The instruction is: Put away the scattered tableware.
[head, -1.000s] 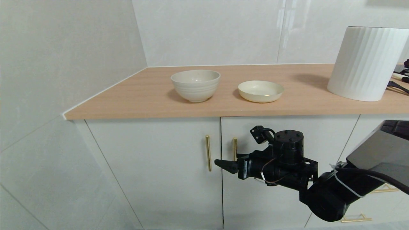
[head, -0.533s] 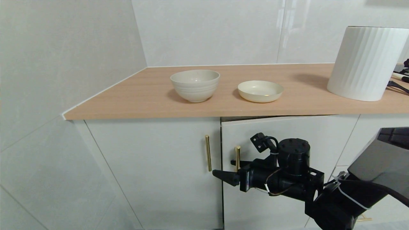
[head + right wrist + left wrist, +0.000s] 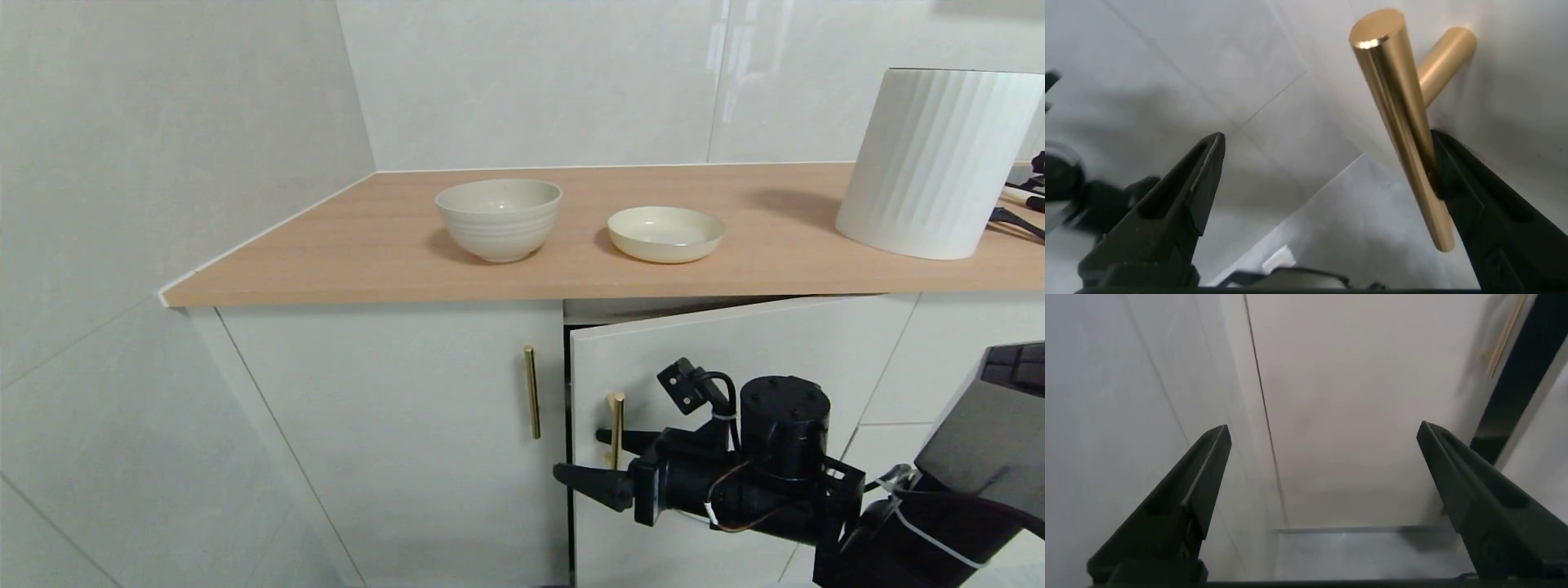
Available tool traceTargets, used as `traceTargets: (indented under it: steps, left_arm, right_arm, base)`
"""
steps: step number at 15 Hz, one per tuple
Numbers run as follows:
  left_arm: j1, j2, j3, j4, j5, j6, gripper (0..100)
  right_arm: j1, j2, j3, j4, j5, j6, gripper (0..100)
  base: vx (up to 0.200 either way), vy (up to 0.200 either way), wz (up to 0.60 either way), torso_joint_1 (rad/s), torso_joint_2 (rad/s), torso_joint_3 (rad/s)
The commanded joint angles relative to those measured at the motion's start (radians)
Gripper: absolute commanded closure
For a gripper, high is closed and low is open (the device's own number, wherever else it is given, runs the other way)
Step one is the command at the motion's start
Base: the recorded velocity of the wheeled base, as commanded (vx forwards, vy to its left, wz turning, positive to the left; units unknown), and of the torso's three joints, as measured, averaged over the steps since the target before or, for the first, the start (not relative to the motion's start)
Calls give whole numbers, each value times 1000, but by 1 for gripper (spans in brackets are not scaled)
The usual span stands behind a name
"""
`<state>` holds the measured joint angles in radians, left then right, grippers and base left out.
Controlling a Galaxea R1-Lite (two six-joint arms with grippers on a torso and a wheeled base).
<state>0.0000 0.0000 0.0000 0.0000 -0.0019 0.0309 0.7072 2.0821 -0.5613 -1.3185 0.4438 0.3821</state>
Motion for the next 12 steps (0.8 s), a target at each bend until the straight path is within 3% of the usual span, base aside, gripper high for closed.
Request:
traceTargets:
  steps: [1, 2, 3, 5, 7, 10, 12]
  left_arm:
    - [0, 0, 0, 0, -13, 37, 0]
    - [0, 11, -3, 0, -43, 84, 0]
    - [0, 58, -48, 0, -82, 90, 0]
    - [0, 253, -242, 11, -184, 78, 0]
    - [0, 528, -416, 11, -247, 77, 0]
    - [-28, 920, -617, -9, -253, 77, 0]
    - [-107, 1111, -640, -86, -253, 75, 0]
  right_arm:
    - [1, -17, 43, 5, 24, 0, 0]
    - [3, -22, 55, -1, 33, 0, 0]
    - [3, -22, 67, -15, 35, 0, 0]
    - [6, -22, 86, -45, 35, -2, 0]
    - [17, -33, 106, -67, 35, -2, 0]
    - [28, -37, 110, -67, 35, -2, 0]
    - [34, -37, 123, -71, 35, -3, 0]
  base:
    - [0, 0, 0, 0, 0, 0]
    - [0, 0, 0, 0, 0, 0]
    - [0, 0, 0, 0, 0, 0]
    - [0, 0, 0, 0, 0, 0]
    - [0, 0, 0, 0, 0, 0]
    - [0, 0, 0, 0, 0, 0]
    - [0, 0, 0, 0, 0, 0]
